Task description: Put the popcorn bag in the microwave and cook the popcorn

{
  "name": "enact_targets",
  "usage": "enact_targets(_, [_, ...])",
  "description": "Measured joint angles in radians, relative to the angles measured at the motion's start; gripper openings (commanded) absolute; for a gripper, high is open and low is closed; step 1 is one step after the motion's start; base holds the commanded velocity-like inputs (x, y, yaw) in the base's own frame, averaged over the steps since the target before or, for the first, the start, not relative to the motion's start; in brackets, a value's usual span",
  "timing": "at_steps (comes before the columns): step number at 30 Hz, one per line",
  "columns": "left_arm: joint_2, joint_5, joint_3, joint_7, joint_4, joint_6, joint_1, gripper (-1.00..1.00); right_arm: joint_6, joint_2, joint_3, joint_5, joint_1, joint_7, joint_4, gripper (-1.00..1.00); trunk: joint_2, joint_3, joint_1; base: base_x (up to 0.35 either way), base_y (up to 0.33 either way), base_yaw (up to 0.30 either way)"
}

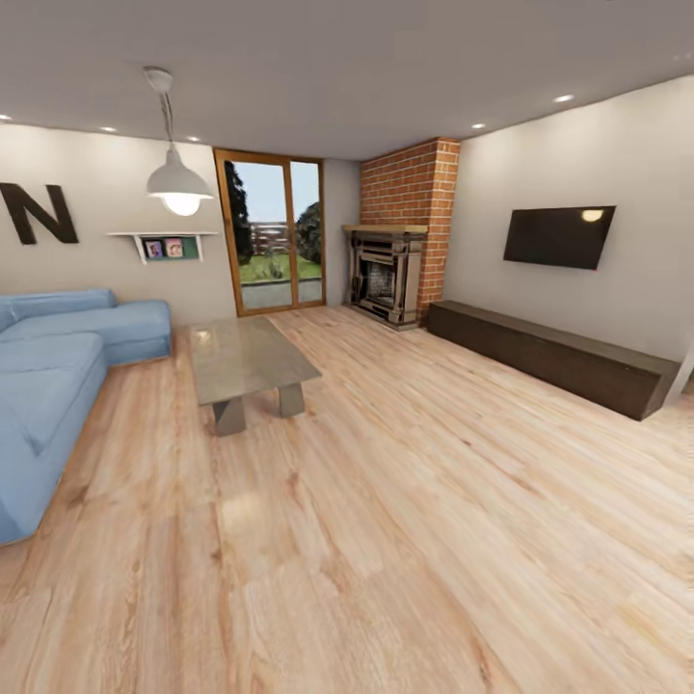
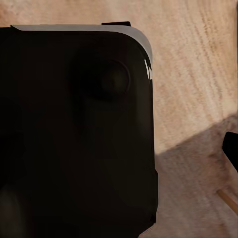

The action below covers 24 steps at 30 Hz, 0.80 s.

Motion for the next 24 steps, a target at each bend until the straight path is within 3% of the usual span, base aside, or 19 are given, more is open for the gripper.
enact_targets(24, [0.0, -0.001, 0.0, 0.0, 0.0, -0.001, 0.0, 1.0, 0.0, 0.0, 0.0, 0.0, 0.0, 0.0, 0.0, 1.0, 0.0, 0.0, 0.0, 0.321, 0.0, -0.29])
